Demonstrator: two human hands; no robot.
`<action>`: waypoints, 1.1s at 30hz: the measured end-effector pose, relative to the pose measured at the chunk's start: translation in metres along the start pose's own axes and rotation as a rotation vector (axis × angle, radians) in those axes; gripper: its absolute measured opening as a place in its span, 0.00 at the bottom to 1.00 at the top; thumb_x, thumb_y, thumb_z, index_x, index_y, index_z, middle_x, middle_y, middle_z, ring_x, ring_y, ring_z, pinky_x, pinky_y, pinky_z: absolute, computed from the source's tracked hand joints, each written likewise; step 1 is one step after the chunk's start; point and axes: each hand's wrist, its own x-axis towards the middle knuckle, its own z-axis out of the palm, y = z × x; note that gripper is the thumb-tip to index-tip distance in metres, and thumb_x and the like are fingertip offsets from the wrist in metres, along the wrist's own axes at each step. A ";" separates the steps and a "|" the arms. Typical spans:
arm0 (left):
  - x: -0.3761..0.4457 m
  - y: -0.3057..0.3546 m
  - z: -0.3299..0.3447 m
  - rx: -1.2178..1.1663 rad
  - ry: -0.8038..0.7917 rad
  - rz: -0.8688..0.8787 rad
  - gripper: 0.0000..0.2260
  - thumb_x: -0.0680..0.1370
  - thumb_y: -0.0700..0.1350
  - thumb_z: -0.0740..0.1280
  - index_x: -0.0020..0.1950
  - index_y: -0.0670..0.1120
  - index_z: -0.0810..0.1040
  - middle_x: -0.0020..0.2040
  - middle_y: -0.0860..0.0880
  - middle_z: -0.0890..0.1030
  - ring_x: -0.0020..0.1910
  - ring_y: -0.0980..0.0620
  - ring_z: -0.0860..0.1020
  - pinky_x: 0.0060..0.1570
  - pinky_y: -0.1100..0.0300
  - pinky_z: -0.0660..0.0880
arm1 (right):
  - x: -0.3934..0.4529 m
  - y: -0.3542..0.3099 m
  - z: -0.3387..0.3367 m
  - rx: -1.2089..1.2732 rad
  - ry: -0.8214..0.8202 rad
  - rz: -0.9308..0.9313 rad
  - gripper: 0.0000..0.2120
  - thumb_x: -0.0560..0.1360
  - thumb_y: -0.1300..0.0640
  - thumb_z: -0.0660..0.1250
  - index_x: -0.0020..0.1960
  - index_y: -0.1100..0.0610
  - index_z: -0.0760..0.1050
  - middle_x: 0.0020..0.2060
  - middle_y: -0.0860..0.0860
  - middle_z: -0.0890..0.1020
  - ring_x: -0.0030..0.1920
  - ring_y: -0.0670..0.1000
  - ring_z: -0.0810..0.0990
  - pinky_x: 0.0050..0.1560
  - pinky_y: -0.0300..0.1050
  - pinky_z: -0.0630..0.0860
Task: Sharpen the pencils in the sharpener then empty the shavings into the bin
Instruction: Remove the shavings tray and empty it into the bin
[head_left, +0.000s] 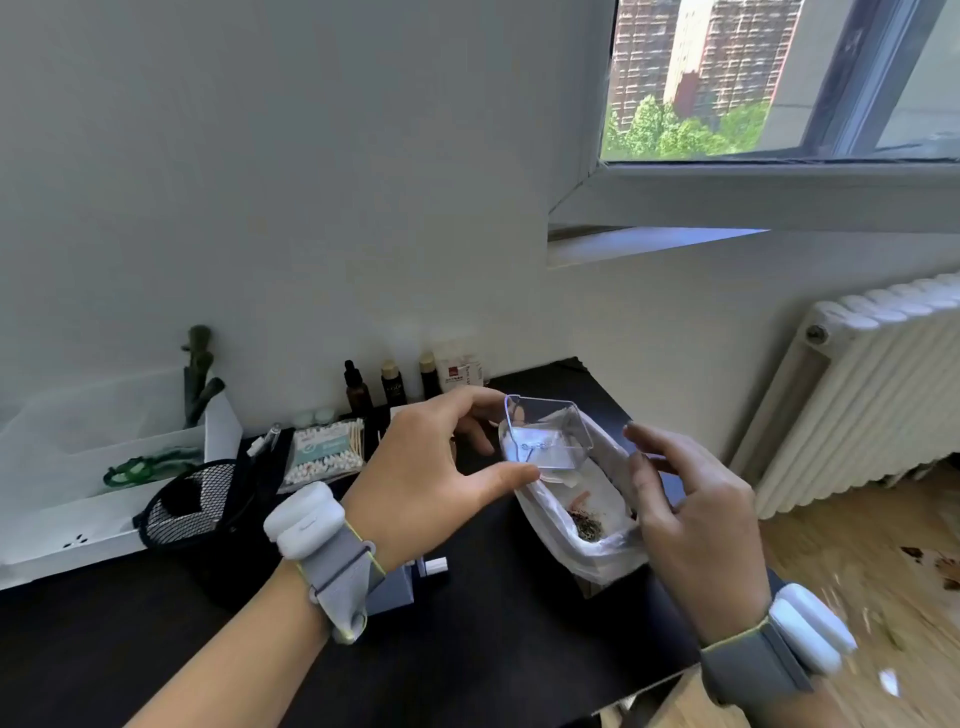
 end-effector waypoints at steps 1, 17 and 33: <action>-0.001 0.000 -0.001 -0.030 0.011 -0.021 0.22 0.68 0.52 0.78 0.60 0.55 0.78 0.43 0.62 0.79 0.29 0.68 0.73 0.36 0.76 0.67 | 0.000 -0.003 -0.002 0.006 0.011 -0.005 0.13 0.74 0.67 0.69 0.57 0.59 0.81 0.52 0.49 0.84 0.53 0.49 0.82 0.55 0.51 0.77; -0.097 -0.049 -0.072 -0.173 0.366 -0.164 0.26 0.68 0.54 0.75 0.65 0.58 0.75 0.49 0.55 0.81 0.42 0.51 0.81 0.50 0.61 0.78 | -0.026 -0.098 0.052 0.406 -0.299 -0.085 0.19 0.74 0.61 0.71 0.63 0.51 0.76 0.54 0.41 0.82 0.55 0.45 0.82 0.56 0.41 0.77; -0.182 -0.114 -0.064 -0.204 0.386 -0.287 0.27 0.68 0.43 0.76 0.66 0.51 0.76 0.59 0.56 0.81 0.57 0.55 0.81 0.57 0.61 0.78 | -0.050 -0.065 0.109 0.335 -0.921 0.066 0.44 0.66 0.51 0.79 0.75 0.43 0.59 0.65 0.37 0.73 0.65 0.38 0.72 0.59 0.35 0.74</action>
